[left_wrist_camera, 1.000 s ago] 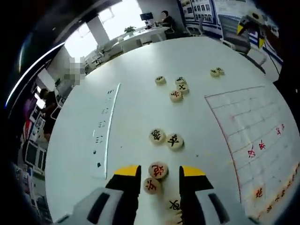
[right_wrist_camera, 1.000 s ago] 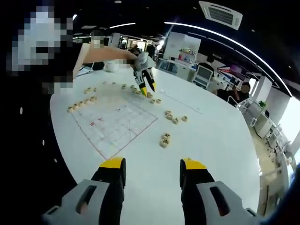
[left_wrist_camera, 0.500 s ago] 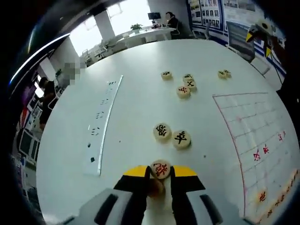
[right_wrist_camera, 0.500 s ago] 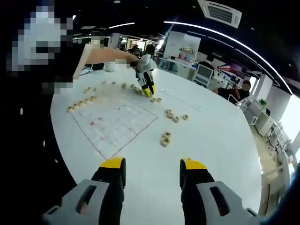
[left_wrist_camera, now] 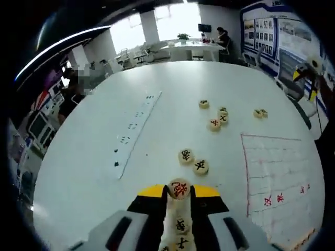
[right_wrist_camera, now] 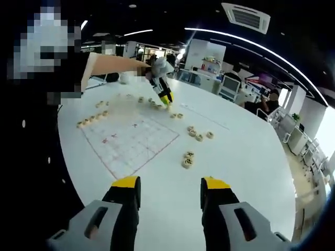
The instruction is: Pick up the chess pieces one by one and place each piece onto its starting position on the chessboard, setting the pieces on their correct points until all the chess pieces are arranged in the starting layout
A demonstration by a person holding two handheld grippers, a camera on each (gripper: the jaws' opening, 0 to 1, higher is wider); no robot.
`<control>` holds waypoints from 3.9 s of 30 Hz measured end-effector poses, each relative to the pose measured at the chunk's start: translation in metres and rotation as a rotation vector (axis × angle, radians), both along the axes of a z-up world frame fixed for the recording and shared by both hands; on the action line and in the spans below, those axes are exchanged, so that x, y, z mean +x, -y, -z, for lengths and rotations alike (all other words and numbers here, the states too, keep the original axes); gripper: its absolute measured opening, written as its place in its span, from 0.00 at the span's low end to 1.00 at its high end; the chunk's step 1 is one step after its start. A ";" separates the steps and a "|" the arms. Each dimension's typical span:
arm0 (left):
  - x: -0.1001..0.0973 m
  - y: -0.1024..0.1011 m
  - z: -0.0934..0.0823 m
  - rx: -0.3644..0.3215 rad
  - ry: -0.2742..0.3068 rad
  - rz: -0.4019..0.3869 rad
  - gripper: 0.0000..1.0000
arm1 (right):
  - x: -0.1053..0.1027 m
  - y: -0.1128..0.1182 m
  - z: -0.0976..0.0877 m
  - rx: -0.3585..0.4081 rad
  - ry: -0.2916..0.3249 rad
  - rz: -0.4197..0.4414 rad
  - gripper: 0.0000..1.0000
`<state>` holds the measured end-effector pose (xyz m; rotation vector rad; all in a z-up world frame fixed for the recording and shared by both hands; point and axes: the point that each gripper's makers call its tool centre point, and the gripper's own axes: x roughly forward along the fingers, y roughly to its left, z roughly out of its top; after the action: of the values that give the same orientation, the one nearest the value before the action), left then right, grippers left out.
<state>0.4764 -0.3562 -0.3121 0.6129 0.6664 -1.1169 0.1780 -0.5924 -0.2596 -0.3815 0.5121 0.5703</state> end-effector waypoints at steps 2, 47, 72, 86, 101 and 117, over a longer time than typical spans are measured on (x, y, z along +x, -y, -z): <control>-0.009 -0.011 -0.014 -0.042 0.020 -0.045 0.20 | 0.004 -0.006 0.001 0.008 0.004 -0.022 0.46; -0.311 -0.074 0.046 -0.143 -0.040 -0.411 0.20 | -0.008 -0.088 0.008 0.112 0.034 -0.244 0.44; -0.305 -0.091 0.023 -0.178 0.055 -0.413 0.44 | -0.005 -0.086 0.012 0.126 0.023 -0.225 0.44; -0.283 -0.195 -0.003 -0.244 0.155 -0.750 0.52 | -0.003 -0.086 0.020 0.146 0.012 -0.205 0.44; -0.272 -0.236 0.011 -0.244 0.157 -0.948 0.48 | 0.002 -0.094 0.020 0.144 0.009 -0.210 0.44; -0.230 -0.239 0.047 -0.194 0.079 -1.043 0.33 | -0.001 -0.087 0.023 0.139 0.000 -0.183 0.43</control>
<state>0.2463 -0.1173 -0.3595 0.0816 0.6674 -0.1720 0.1768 -0.5055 -0.2827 -0.2978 0.4373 0.7778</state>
